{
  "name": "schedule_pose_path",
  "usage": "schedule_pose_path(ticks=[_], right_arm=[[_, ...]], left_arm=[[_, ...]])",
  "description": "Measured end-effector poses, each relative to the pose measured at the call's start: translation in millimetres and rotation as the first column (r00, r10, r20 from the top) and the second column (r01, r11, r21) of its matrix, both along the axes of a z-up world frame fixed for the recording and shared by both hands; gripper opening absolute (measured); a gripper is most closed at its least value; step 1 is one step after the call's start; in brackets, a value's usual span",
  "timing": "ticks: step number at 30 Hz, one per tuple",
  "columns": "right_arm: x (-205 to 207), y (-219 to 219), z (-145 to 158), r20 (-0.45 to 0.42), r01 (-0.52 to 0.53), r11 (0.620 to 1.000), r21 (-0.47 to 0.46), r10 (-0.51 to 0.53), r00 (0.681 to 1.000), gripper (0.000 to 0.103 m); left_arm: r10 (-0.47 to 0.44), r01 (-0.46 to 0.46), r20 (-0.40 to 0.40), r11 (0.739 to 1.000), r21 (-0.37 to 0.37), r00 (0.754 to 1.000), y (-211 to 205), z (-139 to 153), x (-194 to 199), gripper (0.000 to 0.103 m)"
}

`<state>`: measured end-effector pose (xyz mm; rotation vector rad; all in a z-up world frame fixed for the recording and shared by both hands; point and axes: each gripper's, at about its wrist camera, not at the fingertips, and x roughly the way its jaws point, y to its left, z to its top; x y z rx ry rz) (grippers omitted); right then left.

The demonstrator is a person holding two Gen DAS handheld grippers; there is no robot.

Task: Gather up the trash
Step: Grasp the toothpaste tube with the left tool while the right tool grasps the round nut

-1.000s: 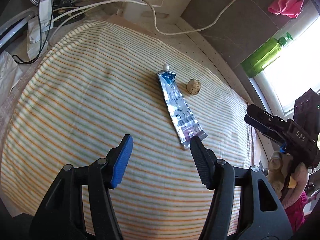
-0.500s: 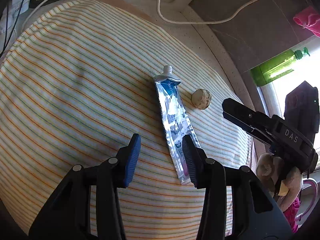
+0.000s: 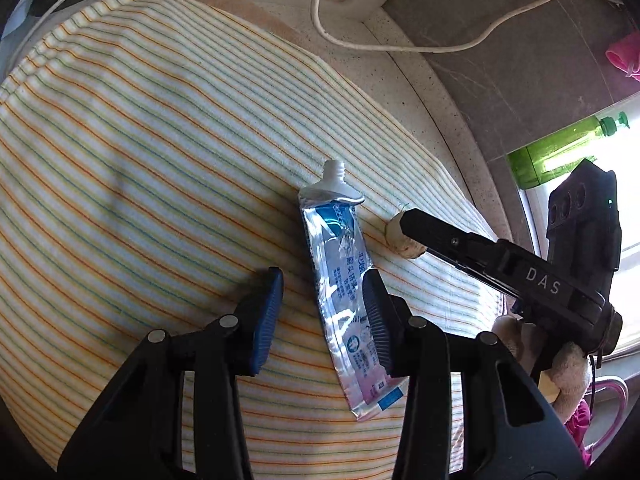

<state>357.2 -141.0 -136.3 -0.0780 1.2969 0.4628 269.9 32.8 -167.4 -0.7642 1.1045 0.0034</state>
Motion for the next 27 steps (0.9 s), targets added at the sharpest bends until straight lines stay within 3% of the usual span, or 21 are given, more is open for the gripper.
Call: schedule_pose_path(ticks=[7, 11, 16, 20, 27], right_arm=[[4, -3, -6, -0.023, 0.007, 1.0, 0.002, -0.007, 1.0, 0.037], [4, -7, -6, -0.033, 0.013, 1.0, 0.018, -0.012, 0.999, 0.035], [3, -9, -7, -0.04, 0.014, 0.999, 0.039, -0.013, 0.999, 0.028], [0, -10, -6, -0.039, 0.016, 0.998, 0.055, -0.014, 0.999, 0.023], [-6, -19, 4, -0.019, 0.031, 0.997, 0.074, -0.03, 0.999, 0.022]], left_arm=[[0.025, -0.025, 0.007, 1.0, -0.015, 1.0, 8, -3, 15, 0.038], [0.029, -0.029, 0.001, 1.0, 0.0, 1.0, 12, -5, 25, 0.02], [0.055, -0.054, 0.015, 0.998, -0.023, 0.998, 16, -10, 31, 0.015], [0.049, -0.049, 0.038, 0.999, -0.017, 0.998, 16, -2, 28, 0.006], [0.028, -0.03, 0.065, 0.999, 0.028, 0.998, 13, 17, 14, 0.002]])
